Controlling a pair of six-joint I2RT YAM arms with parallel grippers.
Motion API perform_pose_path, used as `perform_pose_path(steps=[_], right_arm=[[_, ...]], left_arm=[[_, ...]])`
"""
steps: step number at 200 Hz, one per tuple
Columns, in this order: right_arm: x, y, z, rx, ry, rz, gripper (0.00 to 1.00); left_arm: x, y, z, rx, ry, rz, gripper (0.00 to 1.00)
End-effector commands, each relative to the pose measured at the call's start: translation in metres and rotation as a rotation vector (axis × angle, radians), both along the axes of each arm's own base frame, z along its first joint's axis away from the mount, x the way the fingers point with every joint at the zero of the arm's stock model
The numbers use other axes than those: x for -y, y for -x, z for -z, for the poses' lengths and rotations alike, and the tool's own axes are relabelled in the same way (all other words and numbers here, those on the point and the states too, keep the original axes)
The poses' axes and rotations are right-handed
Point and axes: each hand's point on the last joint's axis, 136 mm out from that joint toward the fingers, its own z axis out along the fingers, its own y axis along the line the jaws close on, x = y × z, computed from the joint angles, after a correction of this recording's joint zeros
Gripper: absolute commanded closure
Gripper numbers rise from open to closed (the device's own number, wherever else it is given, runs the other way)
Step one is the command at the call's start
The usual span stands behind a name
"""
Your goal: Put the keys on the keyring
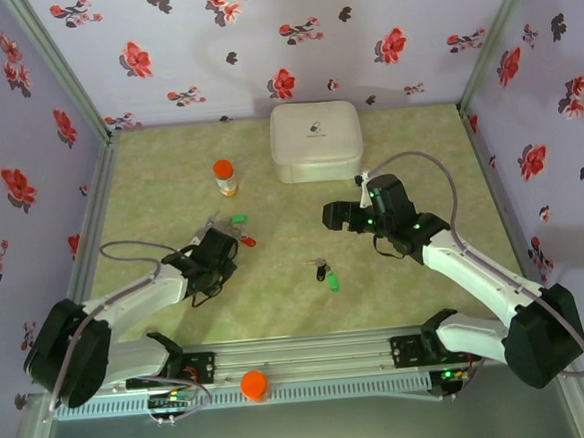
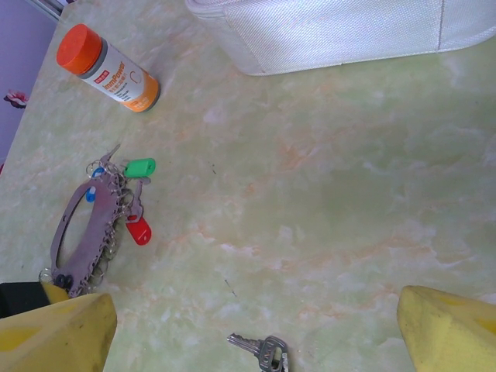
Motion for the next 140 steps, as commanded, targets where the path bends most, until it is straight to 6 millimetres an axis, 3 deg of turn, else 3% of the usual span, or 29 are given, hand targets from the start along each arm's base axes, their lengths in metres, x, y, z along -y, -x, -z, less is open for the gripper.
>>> perform_pose_path(steps=[1,26,54,60,72,86,118,140], right_arm=[[-0.003,-0.004,-0.006,0.019,0.000,-0.002,0.06],[-0.006,-0.005,-0.005,0.012,-0.008,-0.009,0.06],[-0.005,-0.003,-0.004,0.009,-0.008,-0.006,0.06],[-0.004,-0.002,-0.003,0.008,-0.008,-0.004,0.06],[-0.004,-0.001,-0.003,0.007,-0.009,-0.003,0.06],[-0.004,-0.001,-0.003,0.004,-0.008,-0.004,0.06],[-0.004,-0.002,-0.002,0.005,-0.008,-0.001,0.06],[-0.005,-0.002,-0.002,0.003,-0.007,-0.007,0.06]], left_arm=[[-0.011,-0.003,-0.029,0.058,-0.087,0.081,0.89],[-0.020,-0.008,-0.050,0.086,-0.185,0.222,0.89],[-0.022,-0.008,-0.049,0.011,-0.241,0.382,0.89],[-0.024,-0.007,-0.049,-0.013,-0.257,0.397,0.84],[-0.031,-0.004,-0.049,-0.064,-0.267,0.362,0.70],[-0.031,0.003,-0.046,-0.100,-0.221,0.295,0.70],[-0.008,0.017,-0.022,-0.066,-0.006,0.149,0.73],[0.004,0.021,-0.010,-0.048,0.048,0.108,0.75]])
